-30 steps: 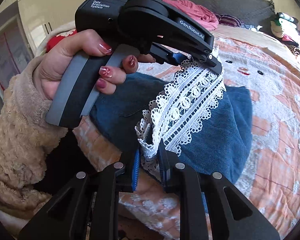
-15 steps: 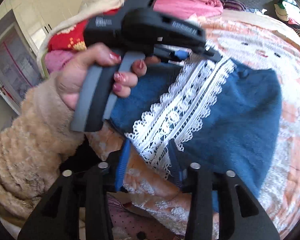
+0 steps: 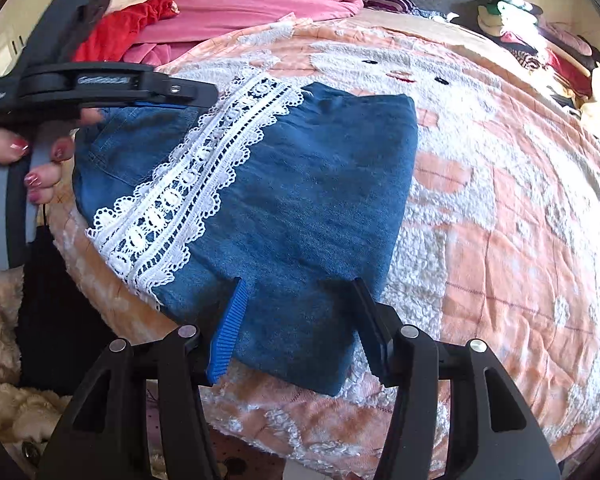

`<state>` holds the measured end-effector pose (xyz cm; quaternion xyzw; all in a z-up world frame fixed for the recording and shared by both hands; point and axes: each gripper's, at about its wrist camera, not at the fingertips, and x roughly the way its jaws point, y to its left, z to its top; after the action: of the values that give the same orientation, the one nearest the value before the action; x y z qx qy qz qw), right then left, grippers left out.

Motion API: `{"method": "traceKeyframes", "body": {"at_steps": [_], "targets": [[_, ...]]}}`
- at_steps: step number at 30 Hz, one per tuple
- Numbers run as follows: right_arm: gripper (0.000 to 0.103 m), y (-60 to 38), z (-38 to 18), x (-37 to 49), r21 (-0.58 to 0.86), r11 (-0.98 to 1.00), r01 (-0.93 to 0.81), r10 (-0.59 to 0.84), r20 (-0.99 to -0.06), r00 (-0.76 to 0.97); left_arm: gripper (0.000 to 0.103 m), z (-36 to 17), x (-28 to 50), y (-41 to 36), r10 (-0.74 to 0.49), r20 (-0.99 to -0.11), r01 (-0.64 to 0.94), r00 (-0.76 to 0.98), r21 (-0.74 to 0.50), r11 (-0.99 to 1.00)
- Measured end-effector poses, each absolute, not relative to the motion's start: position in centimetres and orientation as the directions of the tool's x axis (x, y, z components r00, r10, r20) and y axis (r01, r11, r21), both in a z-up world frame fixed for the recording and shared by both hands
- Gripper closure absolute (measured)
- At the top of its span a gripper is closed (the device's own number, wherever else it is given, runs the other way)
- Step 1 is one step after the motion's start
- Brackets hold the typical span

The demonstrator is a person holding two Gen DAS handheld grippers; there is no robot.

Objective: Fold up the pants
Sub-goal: 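Lower the folded hem onto the pants and open both tools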

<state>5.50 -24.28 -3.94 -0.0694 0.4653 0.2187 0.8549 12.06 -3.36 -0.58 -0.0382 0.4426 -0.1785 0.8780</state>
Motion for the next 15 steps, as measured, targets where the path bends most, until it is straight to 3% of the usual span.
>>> {"method": "traceKeyframes", "body": {"at_steps": [4,9,15], "targets": [[0.050,-24.5,-4.6,5.1,0.094,0.894,-0.438,0.319,-0.821,0.474,0.055,-0.4,8.8,-4.3,-0.329,-0.761,0.295,0.560,-0.188,0.937],[0.049,-24.7,-4.5,5.1,0.114,0.893,-0.434,0.333,-0.816,0.472,0.054,-3.1,6.7,-5.8,-0.201,-0.824,0.288,0.531,-0.048,0.957],[0.043,-24.4,-3.8,4.8,0.119,0.896,-0.429,0.334,-0.817,0.470,0.051,-4.4,6.1,-5.5,-0.185,-0.829,0.260,0.528,-0.049,0.964]]}}
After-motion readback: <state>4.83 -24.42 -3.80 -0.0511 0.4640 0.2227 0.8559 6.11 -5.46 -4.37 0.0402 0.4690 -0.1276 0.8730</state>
